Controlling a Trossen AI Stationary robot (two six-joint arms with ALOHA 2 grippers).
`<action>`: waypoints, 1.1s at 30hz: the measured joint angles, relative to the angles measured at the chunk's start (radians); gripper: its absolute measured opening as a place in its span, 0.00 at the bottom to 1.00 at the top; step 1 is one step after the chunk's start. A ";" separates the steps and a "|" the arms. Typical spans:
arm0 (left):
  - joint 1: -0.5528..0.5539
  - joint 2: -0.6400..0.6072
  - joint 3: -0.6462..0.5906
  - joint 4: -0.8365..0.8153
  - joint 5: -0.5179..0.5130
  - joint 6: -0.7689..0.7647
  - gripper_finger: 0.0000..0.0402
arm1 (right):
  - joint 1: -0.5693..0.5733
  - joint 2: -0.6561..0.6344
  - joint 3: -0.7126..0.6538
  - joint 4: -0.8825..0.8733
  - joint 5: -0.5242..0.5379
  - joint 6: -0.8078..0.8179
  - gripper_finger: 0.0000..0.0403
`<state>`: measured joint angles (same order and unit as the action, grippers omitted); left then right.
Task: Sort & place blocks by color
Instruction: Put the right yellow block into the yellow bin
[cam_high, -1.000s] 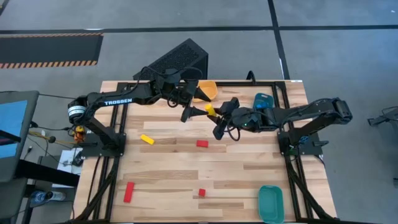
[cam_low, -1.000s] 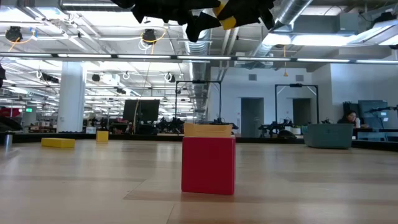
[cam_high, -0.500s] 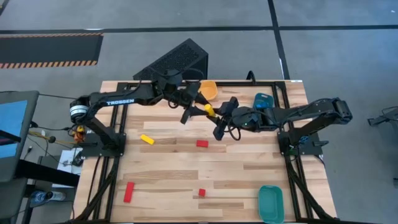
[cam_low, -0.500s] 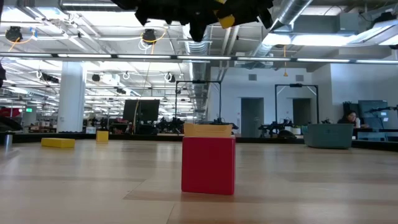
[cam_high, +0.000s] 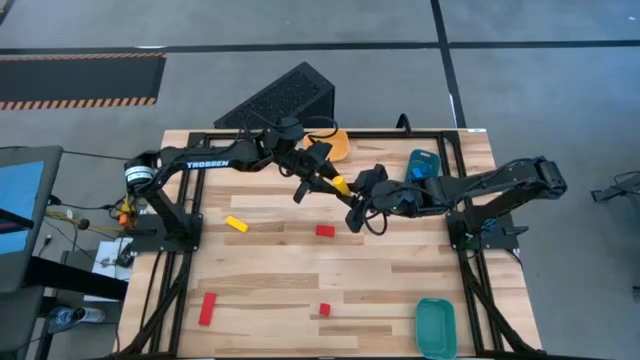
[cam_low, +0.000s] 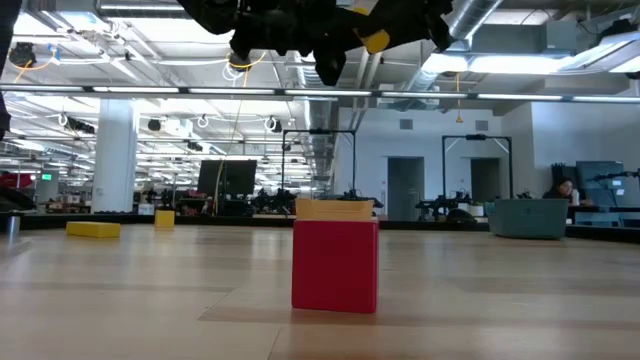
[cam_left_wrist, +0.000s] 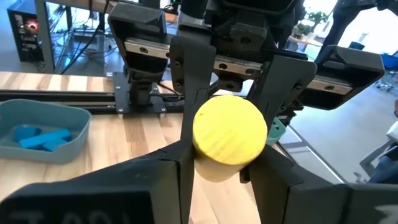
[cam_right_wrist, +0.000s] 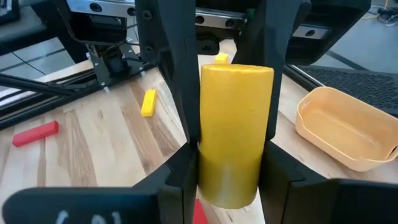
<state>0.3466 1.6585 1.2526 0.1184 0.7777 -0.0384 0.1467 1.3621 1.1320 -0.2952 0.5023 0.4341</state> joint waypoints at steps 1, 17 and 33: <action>0.000 0.000 0.000 0.010 0.002 -0.006 0.25 | 0.004 -0.001 0.000 0.002 0.006 0.002 0.32; -0.010 -0.001 0.008 0.000 -0.035 -0.042 0.22 | -0.014 -0.002 0.001 -0.011 -0.006 -0.016 0.32; 0.109 -0.023 0.014 -0.101 -0.268 -0.070 0.22 | -0.225 0.004 -0.005 -0.025 -0.034 -0.110 0.50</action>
<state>0.4553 1.6353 1.2666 0.0172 0.5098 -0.1087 -0.0788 1.3657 1.1275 -0.3199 0.4682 0.3237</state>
